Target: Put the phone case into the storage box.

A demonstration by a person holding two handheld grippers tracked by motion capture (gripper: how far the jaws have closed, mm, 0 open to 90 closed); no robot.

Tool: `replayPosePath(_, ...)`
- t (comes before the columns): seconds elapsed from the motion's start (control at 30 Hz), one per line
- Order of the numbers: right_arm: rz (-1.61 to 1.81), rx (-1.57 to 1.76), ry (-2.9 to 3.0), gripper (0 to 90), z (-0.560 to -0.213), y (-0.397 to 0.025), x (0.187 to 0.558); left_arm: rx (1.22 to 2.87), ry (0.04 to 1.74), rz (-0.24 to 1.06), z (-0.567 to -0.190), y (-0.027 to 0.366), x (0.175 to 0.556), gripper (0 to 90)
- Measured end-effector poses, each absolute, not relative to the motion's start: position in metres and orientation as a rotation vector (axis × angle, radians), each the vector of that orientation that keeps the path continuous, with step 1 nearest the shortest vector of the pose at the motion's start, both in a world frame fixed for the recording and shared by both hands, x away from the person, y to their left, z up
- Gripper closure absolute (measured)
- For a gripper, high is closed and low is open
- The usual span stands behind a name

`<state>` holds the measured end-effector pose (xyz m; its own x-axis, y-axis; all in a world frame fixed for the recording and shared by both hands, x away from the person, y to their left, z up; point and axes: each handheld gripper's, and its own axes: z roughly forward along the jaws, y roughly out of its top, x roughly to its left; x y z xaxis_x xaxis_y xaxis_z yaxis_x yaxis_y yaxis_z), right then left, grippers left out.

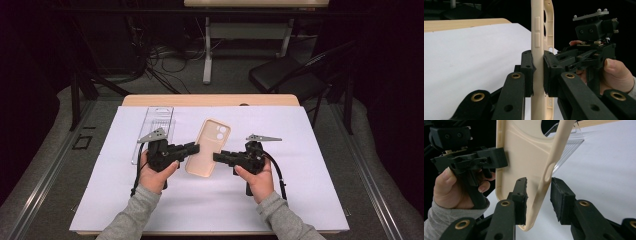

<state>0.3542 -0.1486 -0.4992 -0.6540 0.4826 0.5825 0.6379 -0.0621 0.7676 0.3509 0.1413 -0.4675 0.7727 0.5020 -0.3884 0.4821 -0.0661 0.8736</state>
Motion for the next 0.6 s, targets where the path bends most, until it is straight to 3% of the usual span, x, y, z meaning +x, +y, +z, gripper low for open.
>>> replayPosePath(0.6,-1.813,-1.276,-2.023,75.9,-0.5027,-0.1493,0.3533,1.704,0.78,0.02,-0.4688,0.1385,0.3499,80.8)
